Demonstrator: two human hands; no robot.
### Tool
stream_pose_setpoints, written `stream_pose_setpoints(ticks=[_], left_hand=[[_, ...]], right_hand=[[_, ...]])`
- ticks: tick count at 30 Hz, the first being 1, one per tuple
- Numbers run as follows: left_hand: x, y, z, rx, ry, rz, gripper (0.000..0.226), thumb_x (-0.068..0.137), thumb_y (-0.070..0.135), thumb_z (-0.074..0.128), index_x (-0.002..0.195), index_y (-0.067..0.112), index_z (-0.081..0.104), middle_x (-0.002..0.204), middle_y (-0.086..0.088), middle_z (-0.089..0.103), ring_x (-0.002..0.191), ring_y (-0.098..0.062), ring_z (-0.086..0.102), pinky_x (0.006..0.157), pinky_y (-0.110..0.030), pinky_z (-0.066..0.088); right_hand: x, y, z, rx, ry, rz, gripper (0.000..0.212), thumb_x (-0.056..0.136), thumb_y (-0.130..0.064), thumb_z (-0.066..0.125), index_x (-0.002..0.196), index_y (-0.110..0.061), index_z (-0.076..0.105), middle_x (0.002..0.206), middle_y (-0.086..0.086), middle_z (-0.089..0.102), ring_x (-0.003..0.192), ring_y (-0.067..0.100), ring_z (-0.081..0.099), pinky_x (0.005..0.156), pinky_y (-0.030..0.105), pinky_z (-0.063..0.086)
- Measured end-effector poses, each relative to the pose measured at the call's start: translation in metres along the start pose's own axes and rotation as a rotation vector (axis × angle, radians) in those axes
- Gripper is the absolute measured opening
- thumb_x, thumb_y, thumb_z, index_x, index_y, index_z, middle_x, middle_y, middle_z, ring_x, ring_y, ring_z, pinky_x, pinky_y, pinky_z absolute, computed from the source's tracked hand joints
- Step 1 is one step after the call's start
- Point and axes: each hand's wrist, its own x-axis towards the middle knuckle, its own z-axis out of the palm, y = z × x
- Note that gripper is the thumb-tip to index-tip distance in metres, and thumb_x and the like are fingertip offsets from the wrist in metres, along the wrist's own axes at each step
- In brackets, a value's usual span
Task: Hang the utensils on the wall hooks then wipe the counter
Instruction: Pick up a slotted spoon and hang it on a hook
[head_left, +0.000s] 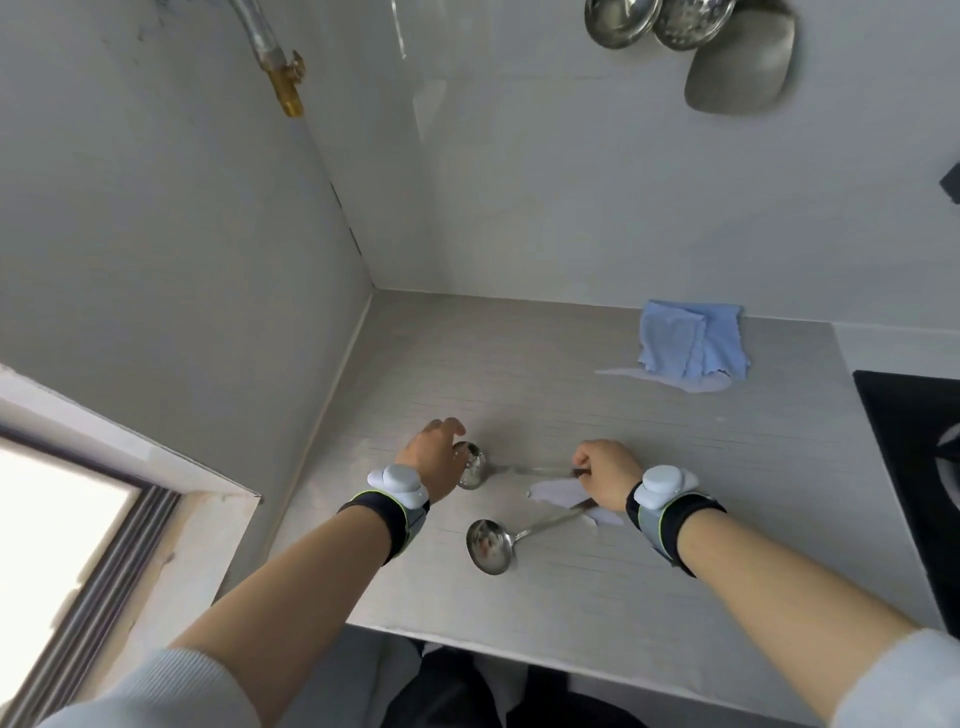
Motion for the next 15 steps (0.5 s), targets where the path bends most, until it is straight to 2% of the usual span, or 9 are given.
stream_pose_setpoints(ticks=[4,7,9,12,15], left_hand=[[0.000,-0.004,0.012,-0.060,-0.022,-0.068,0.037,0.095,0.018,0.055,0.132,0.020,0.056,0.125,-0.008,0.065,0.107,-0.030,0.064,0.082,-0.034,0.051],[0.000,-0.007,0.015,-0.091,-0.015,-0.123,0.032,0.095,0.012,0.051,0.124,0.021,0.062,0.113,-0.010,0.072,0.094,-0.031,0.068,0.072,-0.033,0.053],[-0.001,-0.009,0.015,-0.110,-0.008,-0.146,0.030,0.096,0.011,0.050,0.120,0.021,0.065,0.107,-0.009,0.073,0.088,-0.031,0.069,0.071,-0.035,0.056],[-0.001,-0.010,0.012,-0.142,0.007,-0.164,0.032,0.093,0.004,0.049,0.115,0.020,0.066,0.104,-0.009,0.072,0.087,-0.032,0.069,0.072,-0.040,0.060],[0.002,-0.010,0.003,-0.177,0.040,-0.176,0.032,0.092,0.001,0.049,0.113,0.018,0.066,0.103,-0.011,0.072,0.088,-0.033,0.068,0.071,-0.040,0.058]], right_hand=[[0.001,0.009,0.006,-0.151,0.018,0.015,0.027,0.084,-0.002,0.060,0.110,-0.007,0.067,0.119,0.014,0.062,0.110,0.031,0.058,0.092,0.033,0.044],[0.001,0.019,0.008,-0.211,0.023,0.024,0.030,0.078,-0.008,0.071,0.107,-0.005,0.064,0.117,0.014,0.058,0.107,0.031,0.055,0.089,0.034,0.043],[0.001,0.024,0.007,-0.267,0.022,0.021,0.033,0.077,-0.016,0.074,0.107,-0.009,0.062,0.116,0.011,0.057,0.107,0.030,0.054,0.089,0.035,0.045],[0.005,0.025,0.005,-0.324,0.056,0.009,0.028,0.085,-0.024,0.069,0.109,-0.014,0.060,0.117,0.006,0.059,0.109,0.028,0.054,0.092,0.035,0.046],[0.013,0.019,0.000,-0.339,0.116,-0.015,0.017,0.092,-0.021,0.062,0.107,-0.016,0.058,0.114,0.006,0.063,0.107,0.027,0.056,0.088,0.035,0.044]])
